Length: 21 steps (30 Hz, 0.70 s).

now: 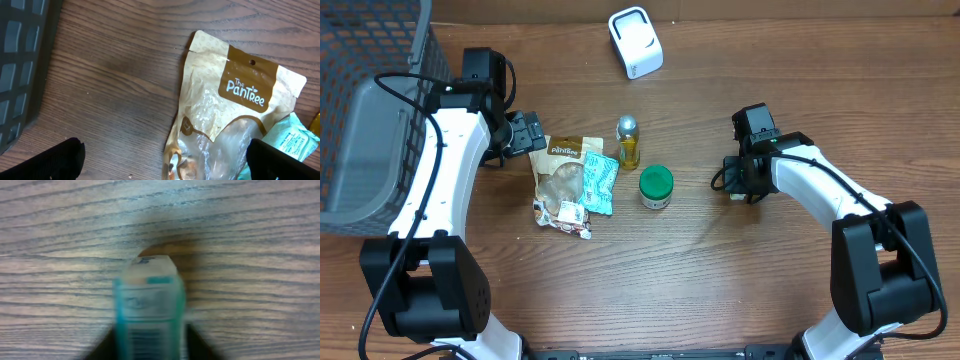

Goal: Scan the item barcode
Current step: 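Open the right gripper and raise it off the tissue pack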

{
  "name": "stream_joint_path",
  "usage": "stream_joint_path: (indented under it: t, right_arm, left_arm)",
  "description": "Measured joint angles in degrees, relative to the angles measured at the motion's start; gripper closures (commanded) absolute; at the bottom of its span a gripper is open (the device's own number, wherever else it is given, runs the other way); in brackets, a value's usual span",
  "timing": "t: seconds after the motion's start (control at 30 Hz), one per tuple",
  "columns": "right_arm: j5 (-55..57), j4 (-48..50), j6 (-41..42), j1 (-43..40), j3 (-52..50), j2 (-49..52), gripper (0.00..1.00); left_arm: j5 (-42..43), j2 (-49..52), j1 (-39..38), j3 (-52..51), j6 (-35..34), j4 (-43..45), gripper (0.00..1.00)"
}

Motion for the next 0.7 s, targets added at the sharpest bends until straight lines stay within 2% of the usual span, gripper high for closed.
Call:
stream_joint_path:
  t: [0.03,0.1,0.13,0.17,0.3,0.33,0.37,0.4,0.7]
  right_arm:
    - [0.02,0.0,-0.09,0.0,0.0,0.0,0.41]
    - [-0.02,-0.02,-0.04,0.0,0.0,0.0,0.49]
    - [-0.02,-0.04,-0.02,0.0,0.0,0.0,0.61]
    - [-0.02,-0.13,-0.02,0.0,0.0,0.0,0.66]
    - [0.0,-0.46,0.04,0.0,-0.11,0.0,0.76]
    - [0.0,-0.35,0.11,0.0,-0.2,0.0,0.76]
    - [0.0,-0.09,0.07,0.0,-0.37,0.0,0.66]
    - [-0.02,0.22,0.31,0.0,-0.66,0.0,0.48]
    - [0.07,1.53,-0.04,0.0,-1.01,0.0,0.45]
  left_arm:
    - [0.0,0.0,0.0,-0.02,0.0,0.0,0.0]
    - [0.02,0.0,0.0,-0.02,0.0,0.0,0.0]
    - [0.0,0.0,0.0,-0.02,0.0,0.0,0.0]
    - [0.0,0.0,0.0,-0.02,0.0,0.0,0.0]
    - [0.0,0.0,0.0,-0.02,0.0,0.0,0.0]
    - [0.0,0.0,0.0,-0.02,0.0,0.0,0.0]
    - [0.02,0.0,0.0,-0.02,0.0,0.0,0.0]
    - [0.0,0.0,0.0,-0.02,0.0,0.0,0.0]
    - [0.02,0.0,0.0,0.0,0.0,0.0,0.0]
